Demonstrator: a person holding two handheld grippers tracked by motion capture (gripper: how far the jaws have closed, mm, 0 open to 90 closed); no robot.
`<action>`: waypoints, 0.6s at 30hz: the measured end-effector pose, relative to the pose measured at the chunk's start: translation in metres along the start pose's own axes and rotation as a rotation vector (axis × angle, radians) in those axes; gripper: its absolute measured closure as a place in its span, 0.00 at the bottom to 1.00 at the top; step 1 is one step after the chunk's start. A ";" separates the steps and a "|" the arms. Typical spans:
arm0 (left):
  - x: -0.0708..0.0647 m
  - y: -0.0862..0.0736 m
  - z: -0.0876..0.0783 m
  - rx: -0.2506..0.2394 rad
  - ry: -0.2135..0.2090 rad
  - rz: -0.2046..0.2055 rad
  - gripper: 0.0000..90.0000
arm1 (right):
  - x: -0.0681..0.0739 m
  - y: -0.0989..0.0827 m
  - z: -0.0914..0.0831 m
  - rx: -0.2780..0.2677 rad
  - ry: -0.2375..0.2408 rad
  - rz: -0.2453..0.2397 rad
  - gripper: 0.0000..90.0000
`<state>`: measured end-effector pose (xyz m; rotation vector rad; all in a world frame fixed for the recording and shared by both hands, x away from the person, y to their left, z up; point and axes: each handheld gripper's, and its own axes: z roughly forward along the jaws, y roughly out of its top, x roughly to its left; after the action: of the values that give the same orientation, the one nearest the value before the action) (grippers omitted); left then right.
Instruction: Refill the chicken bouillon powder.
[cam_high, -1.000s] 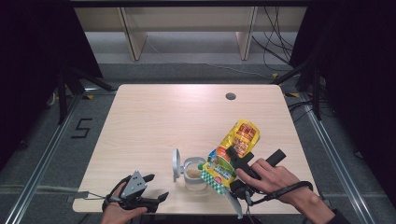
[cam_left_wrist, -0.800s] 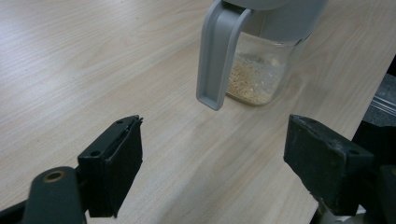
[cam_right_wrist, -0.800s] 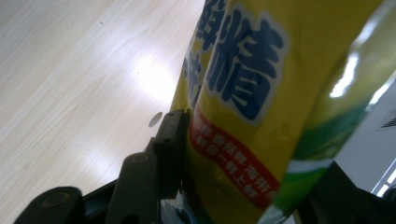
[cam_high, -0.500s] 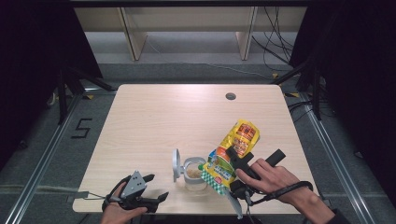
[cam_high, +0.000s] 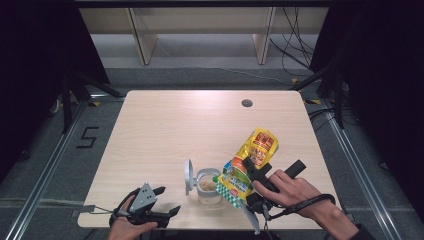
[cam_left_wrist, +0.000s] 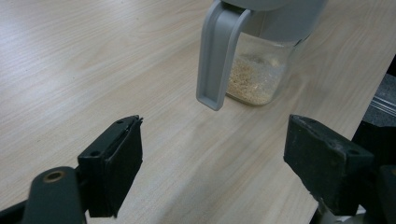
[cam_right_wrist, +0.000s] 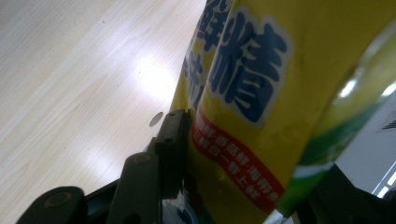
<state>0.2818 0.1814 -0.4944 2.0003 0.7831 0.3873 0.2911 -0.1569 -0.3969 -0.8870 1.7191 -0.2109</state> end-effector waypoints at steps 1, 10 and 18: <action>0.000 0.000 0.000 0.000 -0.002 0.000 0.21 | 0.000 0.000 0.000 0.000 0.000 0.000 0.66; 0.000 0.000 0.000 0.000 -0.002 -0.001 0.21 | -0.001 0.000 0.000 -0.001 0.002 0.002 0.66; 0.000 0.000 0.000 0.001 0.002 -0.001 0.21 | -0.001 -0.001 0.001 -0.003 -0.003 -0.003 0.66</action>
<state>0.2818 0.1813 -0.4944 2.0003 0.7854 0.3884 0.2922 -0.1571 -0.3962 -0.8910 1.7159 -0.2090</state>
